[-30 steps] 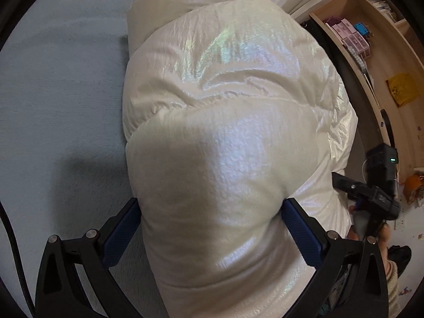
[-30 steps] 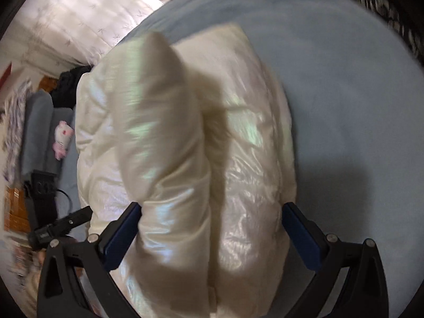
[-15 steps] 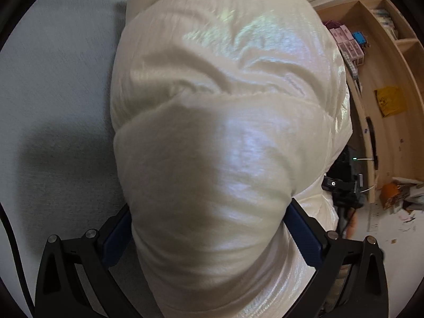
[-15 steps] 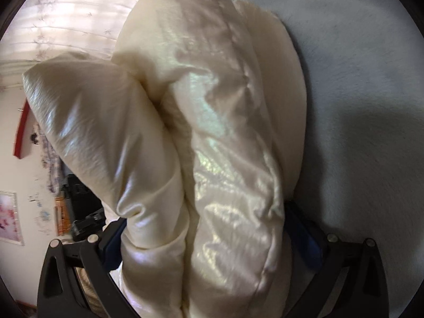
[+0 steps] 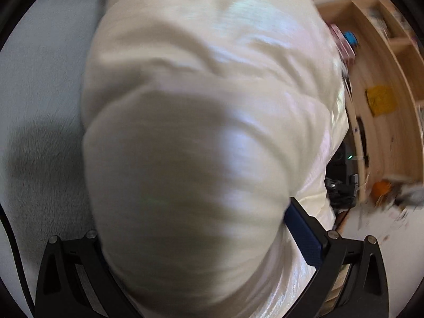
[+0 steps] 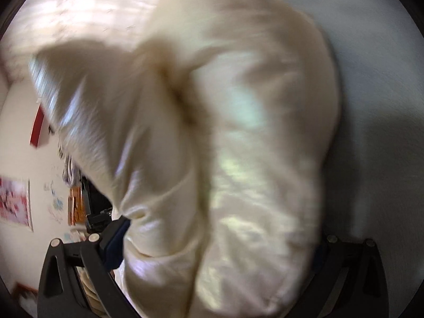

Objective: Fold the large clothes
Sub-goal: 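Grasp the jacket bundle with both grippers and lift it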

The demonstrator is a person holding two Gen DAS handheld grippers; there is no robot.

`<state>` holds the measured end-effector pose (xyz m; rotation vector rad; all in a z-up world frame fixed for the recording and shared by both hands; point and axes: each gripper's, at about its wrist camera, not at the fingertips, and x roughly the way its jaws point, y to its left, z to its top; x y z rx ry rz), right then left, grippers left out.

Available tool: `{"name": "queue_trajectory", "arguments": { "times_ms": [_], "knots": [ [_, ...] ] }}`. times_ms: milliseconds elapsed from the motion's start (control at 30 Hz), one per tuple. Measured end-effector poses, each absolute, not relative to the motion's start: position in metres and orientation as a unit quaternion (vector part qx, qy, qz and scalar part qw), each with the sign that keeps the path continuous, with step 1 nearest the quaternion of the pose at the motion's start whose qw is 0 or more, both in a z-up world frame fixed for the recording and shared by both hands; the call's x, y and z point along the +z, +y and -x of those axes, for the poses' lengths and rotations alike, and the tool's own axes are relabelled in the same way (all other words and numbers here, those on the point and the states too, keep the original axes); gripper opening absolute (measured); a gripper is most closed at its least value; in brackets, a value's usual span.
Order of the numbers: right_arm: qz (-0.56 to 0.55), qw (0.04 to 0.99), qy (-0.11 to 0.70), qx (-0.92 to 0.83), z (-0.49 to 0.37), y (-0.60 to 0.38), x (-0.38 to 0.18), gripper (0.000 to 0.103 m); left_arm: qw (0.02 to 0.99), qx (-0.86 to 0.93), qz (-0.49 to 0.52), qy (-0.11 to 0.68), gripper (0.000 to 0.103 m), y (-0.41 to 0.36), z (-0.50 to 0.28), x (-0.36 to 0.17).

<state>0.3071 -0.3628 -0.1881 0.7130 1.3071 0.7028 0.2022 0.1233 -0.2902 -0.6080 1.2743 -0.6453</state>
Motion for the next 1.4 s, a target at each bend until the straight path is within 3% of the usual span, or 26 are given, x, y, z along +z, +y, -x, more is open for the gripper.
{"name": "queue_trajectory", "arguments": {
  "times_ms": [100, 167, 267, 567, 800, 1067, 1400],
  "knots": [
    [-0.292, 0.696, 0.558, 0.344, -0.3, -0.348, -0.172, 0.096, 0.737, -0.298, 0.235, 0.56, 0.103, 0.119, -0.196, -0.275],
    [-0.297, 0.704, 0.539, 0.355, -0.299, -0.34, -0.161, 0.084, 0.752, -0.297, 0.221, 0.546, 0.103, 0.126, -0.192, -0.262],
    [-0.296, 0.713, 0.515, 0.374, -0.291, -0.33, -0.141, 0.078, 0.765, -0.298, 0.213, 0.53, 0.103, 0.141, -0.185, -0.245],
    [-0.261, 0.731, 0.478, 0.411, -0.31, -0.235, -0.081, 0.078, 0.807, -0.273, 0.201, 0.483, 0.103, 0.248, -0.192, -0.17],
    [-0.266, 0.727, 0.454, 0.441, -0.393, -0.122, -0.062, 0.078, 0.831, -0.243, 0.171, 0.471, 0.103, 0.367, -0.24, -0.137],
    [-0.301, 0.721, 0.449, 0.434, -0.467, 0.0, -0.097, 0.078, 0.843, -0.204, 0.158, 0.472, 0.103, 0.484, -0.319, -0.154],
    [-0.3, 0.722, 0.486, 0.392, -0.51, 0.062, -0.159, 0.083, 0.816, -0.179, 0.24, 0.495, 0.103, 0.566, -0.371, -0.253]
  ]
}}
